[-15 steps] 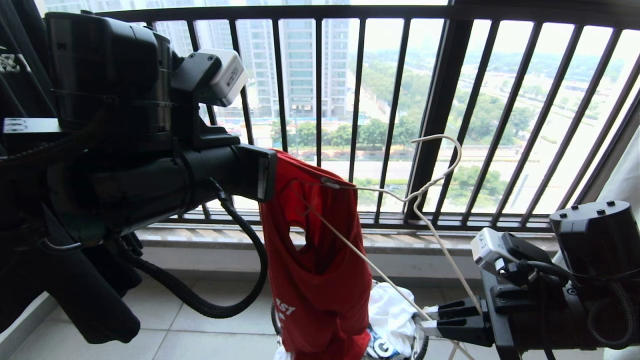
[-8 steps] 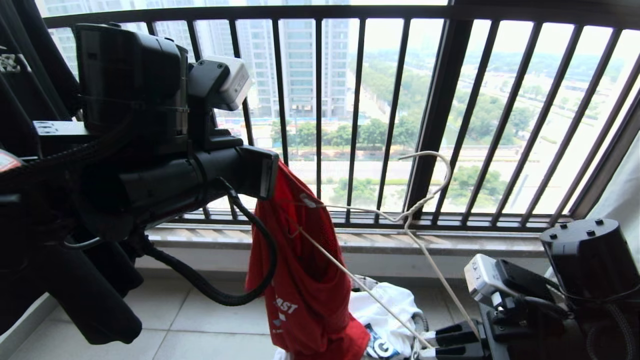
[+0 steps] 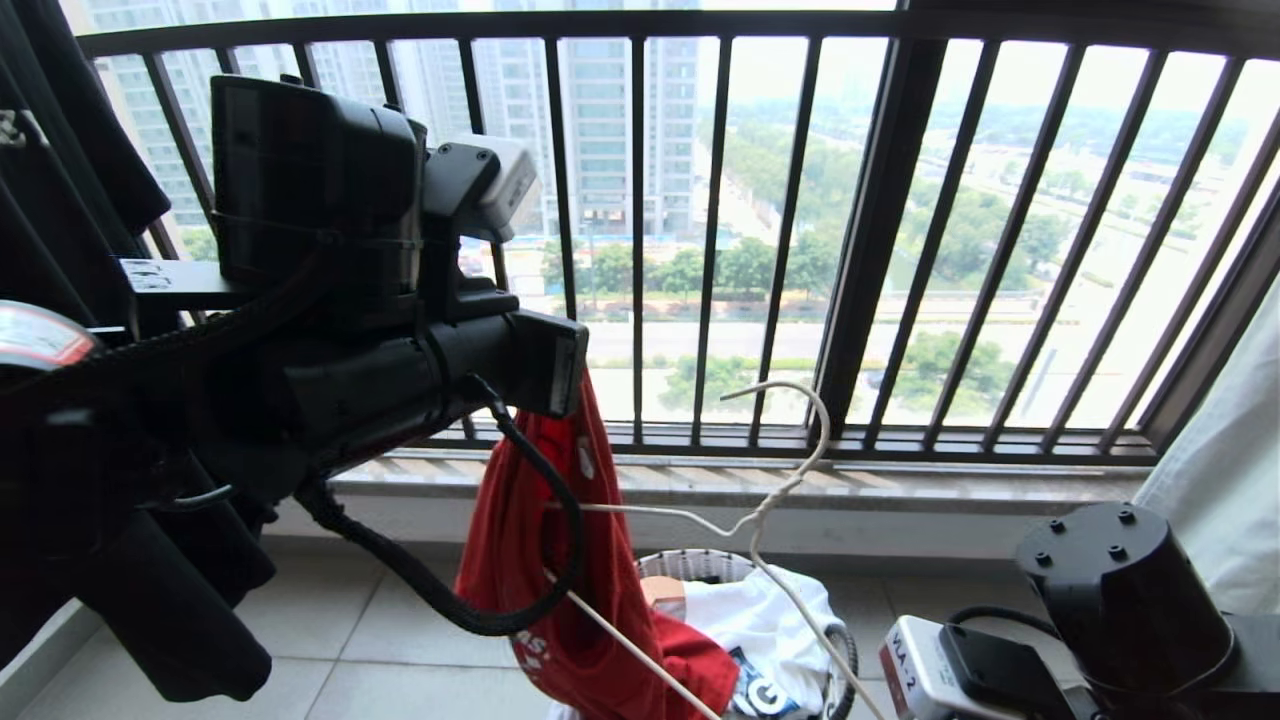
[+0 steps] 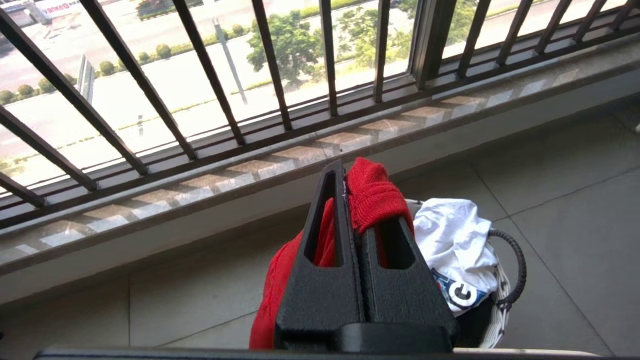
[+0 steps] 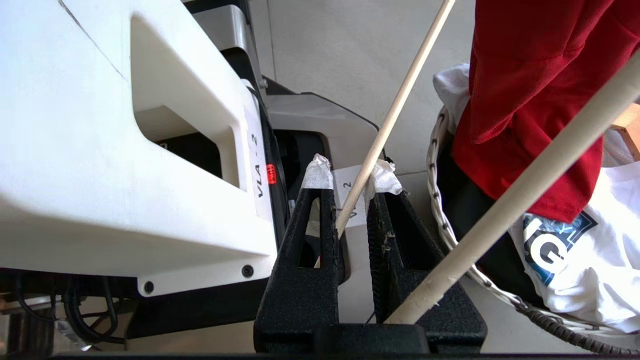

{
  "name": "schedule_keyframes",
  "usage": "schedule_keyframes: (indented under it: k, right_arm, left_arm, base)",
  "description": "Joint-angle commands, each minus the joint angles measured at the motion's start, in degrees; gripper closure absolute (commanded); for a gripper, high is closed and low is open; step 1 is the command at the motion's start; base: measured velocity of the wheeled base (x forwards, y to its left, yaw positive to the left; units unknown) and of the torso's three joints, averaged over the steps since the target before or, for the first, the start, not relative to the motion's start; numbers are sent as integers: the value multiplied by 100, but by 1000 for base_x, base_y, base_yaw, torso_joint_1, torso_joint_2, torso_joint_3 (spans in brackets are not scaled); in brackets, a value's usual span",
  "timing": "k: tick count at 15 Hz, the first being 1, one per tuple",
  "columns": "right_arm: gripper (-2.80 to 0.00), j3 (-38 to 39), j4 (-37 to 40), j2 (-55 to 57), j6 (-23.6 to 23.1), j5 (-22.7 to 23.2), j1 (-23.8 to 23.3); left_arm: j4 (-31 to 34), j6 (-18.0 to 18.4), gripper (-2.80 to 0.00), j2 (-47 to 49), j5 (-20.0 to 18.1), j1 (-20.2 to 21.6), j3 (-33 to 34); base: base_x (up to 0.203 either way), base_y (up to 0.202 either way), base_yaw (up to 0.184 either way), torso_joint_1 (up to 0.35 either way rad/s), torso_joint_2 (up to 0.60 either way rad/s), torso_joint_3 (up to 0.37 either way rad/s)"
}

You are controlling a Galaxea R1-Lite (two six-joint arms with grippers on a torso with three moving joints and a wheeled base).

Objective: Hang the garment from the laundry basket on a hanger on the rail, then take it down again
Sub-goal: Hang the clothes on the clothes rack

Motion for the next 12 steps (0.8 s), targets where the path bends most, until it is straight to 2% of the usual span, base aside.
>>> schedule_keyframes:
  k: [1, 3, 6, 7, 10, 12]
  right_arm:
    - [0, -11, -15, 3, 1, 24, 56]
    - [0, -31, -15, -142, 3, 12, 47]
    - [0, -107, -32, -368, 19, -280, -372]
    - [0, -147, -33, -388, 9, -316, -506]
    - [0, -284, -42, -419, -3, -345, -788]
    - [0, -334, -42, -464, -15, -296, -773]
  left_arm:
    - [-3, -99, 0, 5, -13, -290, 74]
    - [28, -143, 0, -15, -19, -578, 164]
    - [72, -130, 0, 21, -17, -745, 181]
    - [171, -118, 0, 50, -11, -751, 66]
    - [1061, -114, 0, 9, -9, -820, -629]
    - [1324, -100, 0, 69, -9, -959, -1003]
  base:
    - [0, 0, 0, 0, 0, 0]
    - [0, 0, 0, 0, 0, 0]
    - [0, 0, 0, 0, 0, 0]
    - [0, 0, 0, 0, 0, 0]
    - [0, 0, 0, 0, 0, 0]
    - [0, 0, 0, 0, 0, 0]
